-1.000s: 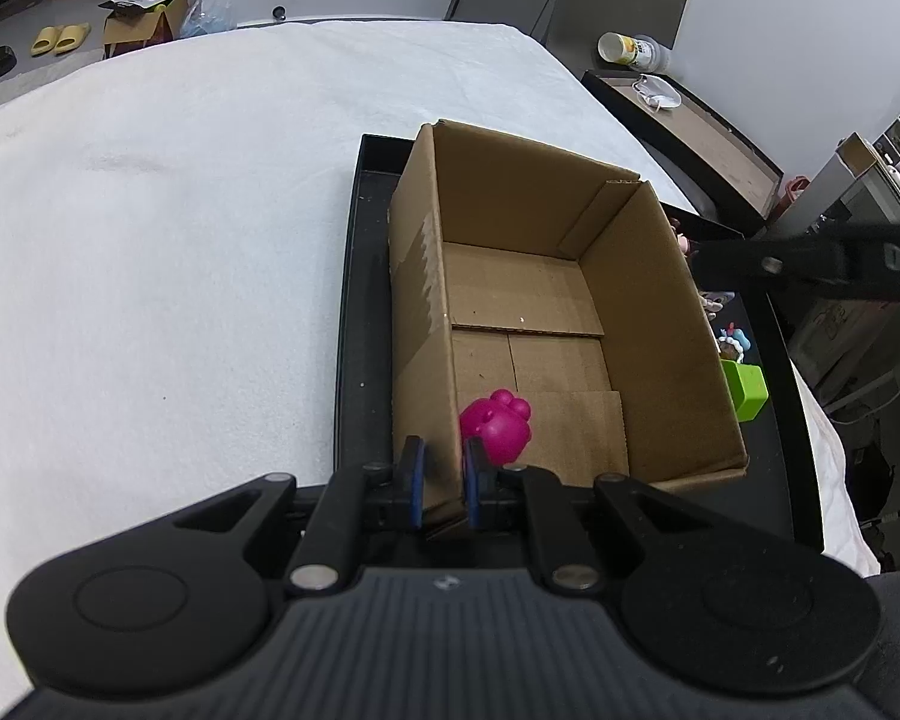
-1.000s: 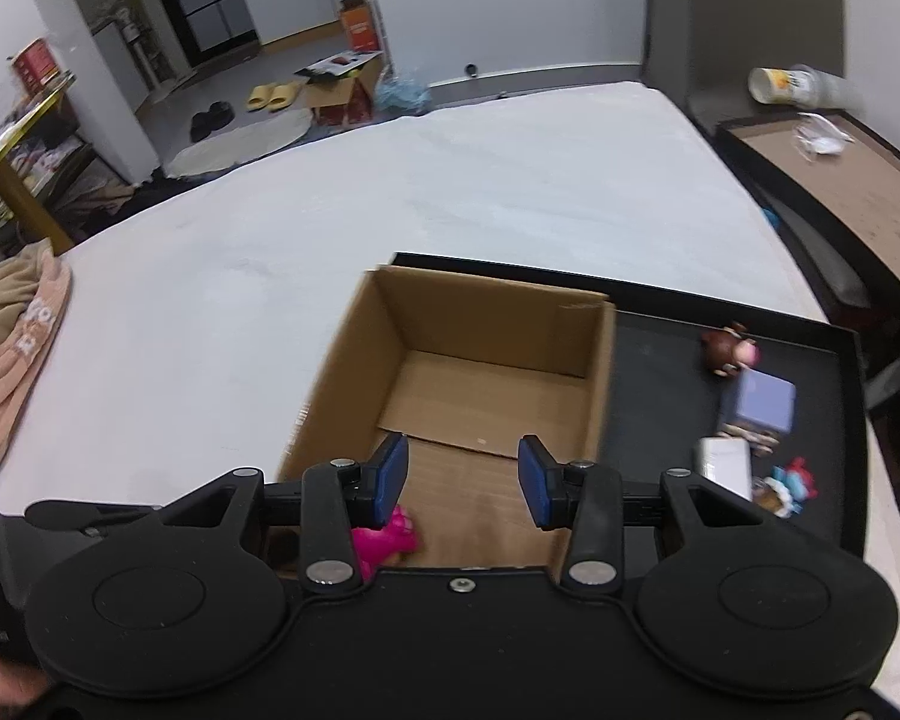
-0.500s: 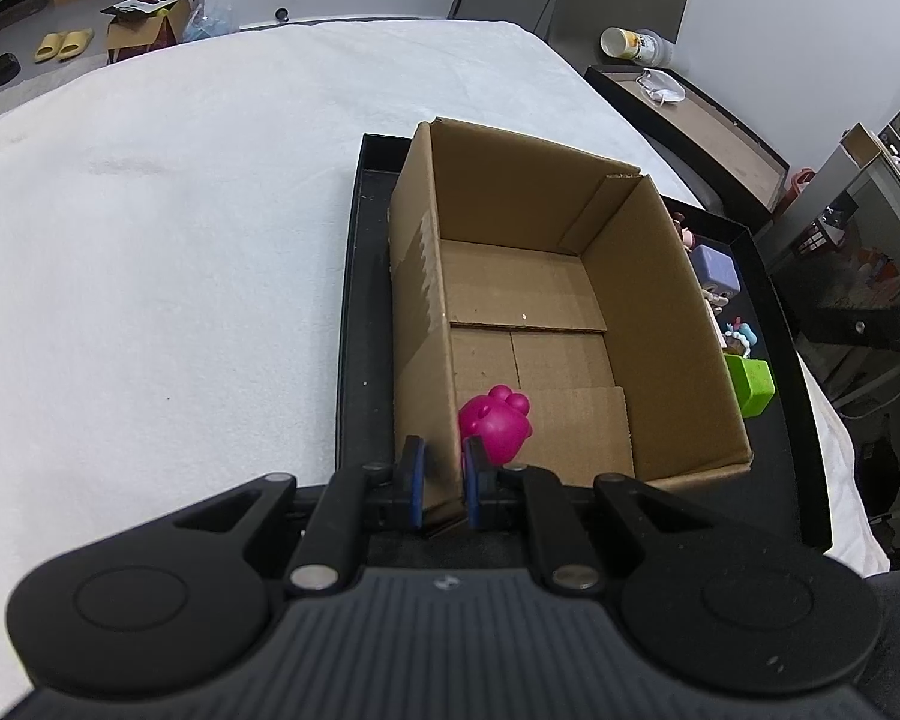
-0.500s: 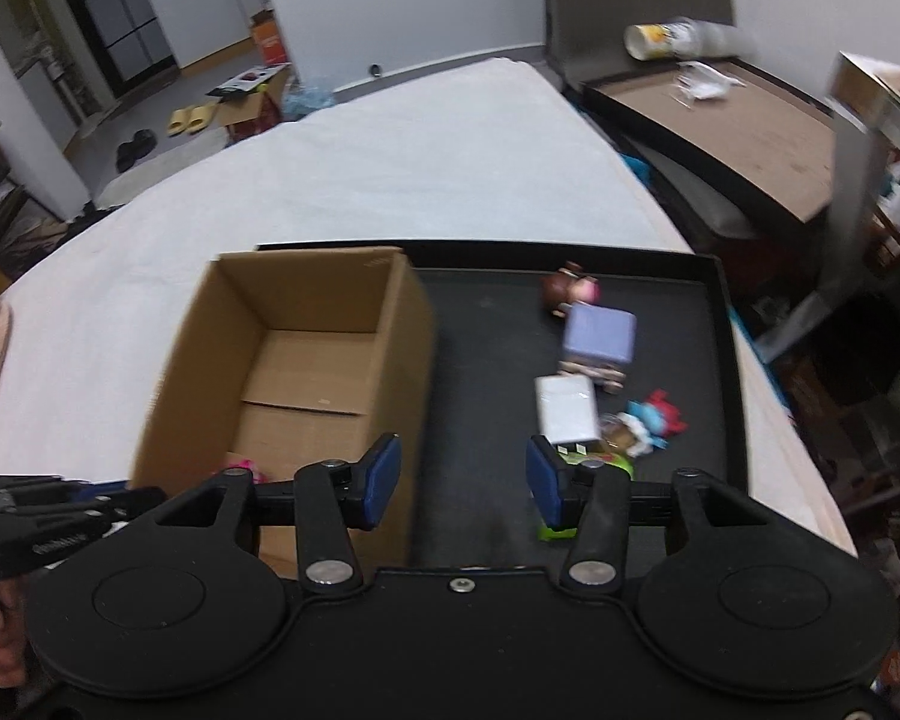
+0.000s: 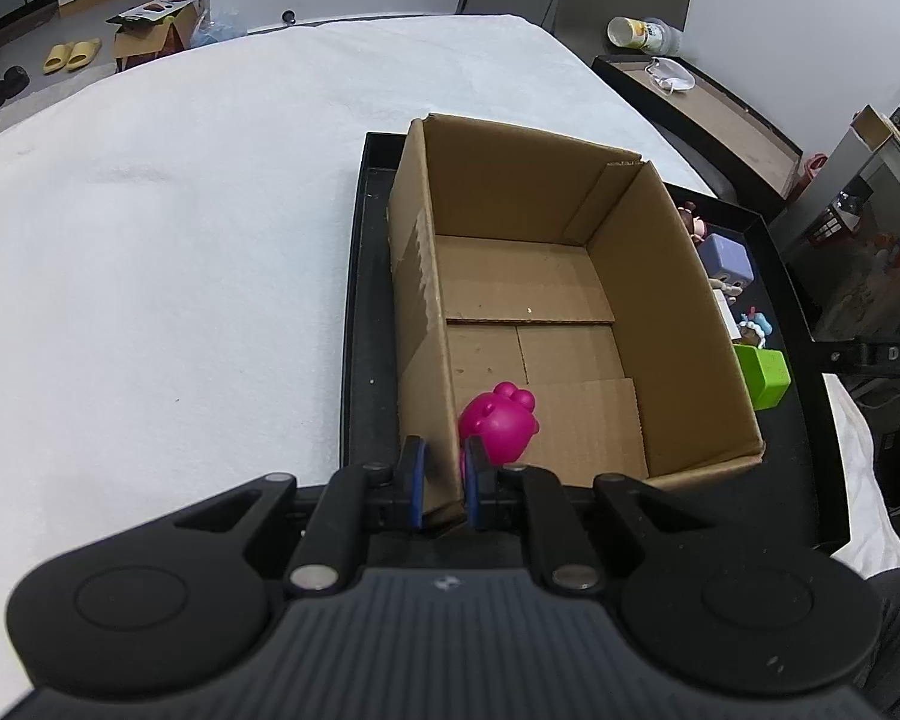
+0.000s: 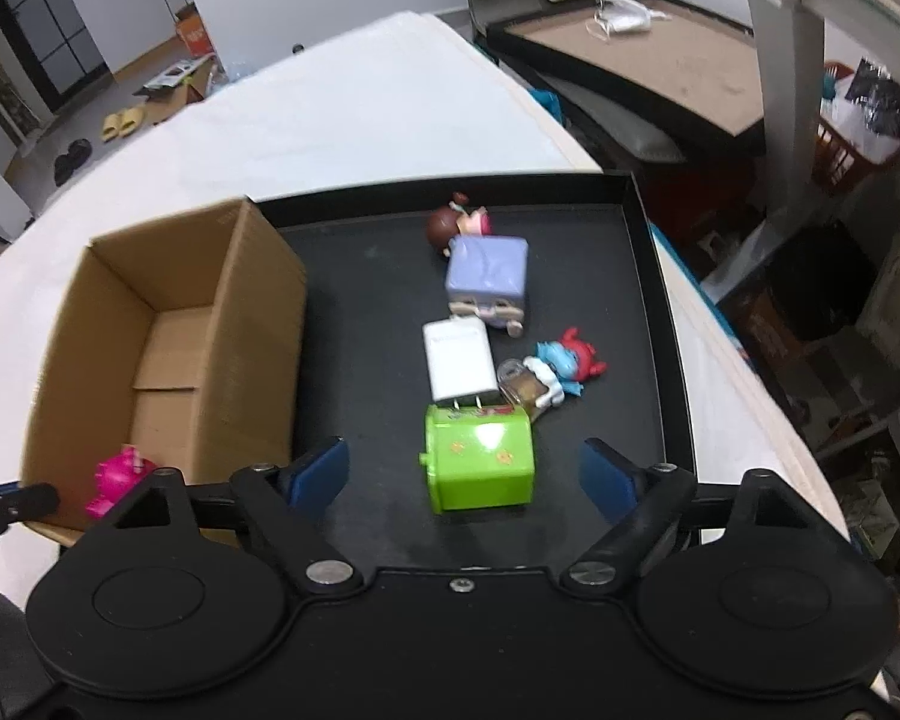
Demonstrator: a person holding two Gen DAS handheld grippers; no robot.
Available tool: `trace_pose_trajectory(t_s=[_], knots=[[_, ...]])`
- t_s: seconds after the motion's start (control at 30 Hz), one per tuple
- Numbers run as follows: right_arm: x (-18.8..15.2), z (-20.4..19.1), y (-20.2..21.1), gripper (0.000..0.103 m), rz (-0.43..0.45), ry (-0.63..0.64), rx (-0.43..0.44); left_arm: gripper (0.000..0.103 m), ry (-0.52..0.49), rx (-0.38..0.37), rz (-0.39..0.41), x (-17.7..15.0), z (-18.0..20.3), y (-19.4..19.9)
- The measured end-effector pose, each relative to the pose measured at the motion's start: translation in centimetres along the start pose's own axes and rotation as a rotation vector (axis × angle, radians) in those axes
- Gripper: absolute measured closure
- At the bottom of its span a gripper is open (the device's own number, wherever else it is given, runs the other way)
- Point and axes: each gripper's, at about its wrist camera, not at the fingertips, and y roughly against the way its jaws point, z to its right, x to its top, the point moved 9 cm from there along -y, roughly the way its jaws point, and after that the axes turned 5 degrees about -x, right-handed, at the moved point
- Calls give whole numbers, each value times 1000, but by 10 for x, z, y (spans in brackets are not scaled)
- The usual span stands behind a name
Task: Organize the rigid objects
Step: 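Grasp the green cube box with the right gripper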
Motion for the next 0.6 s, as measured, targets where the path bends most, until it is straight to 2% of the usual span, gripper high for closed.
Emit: trace_pose_trajectory(t_s=[0.3, 0.37, 0.4, 0.43, 0.6], knots=[[-7, 12, -32, 15, -41, -6, -18, 91, -6, 30, -13, 0, 3, -3], [-9, 14, -38, 22, -49, 2, -21, 91, -4, 32, -15, 0, 3, -3], [-10, 12, -39, 50, -51, 5, -7, 91, -5, 32, -15, 0, 3, -3], [-11, 11, -39, 55, -67, 1, 25, 91, -6, 32, -14, -1, 3, -3], [-8, 7, -25, 55, -44, 5, 29, 91, -8, 32, -15, -1, 4, -3]])
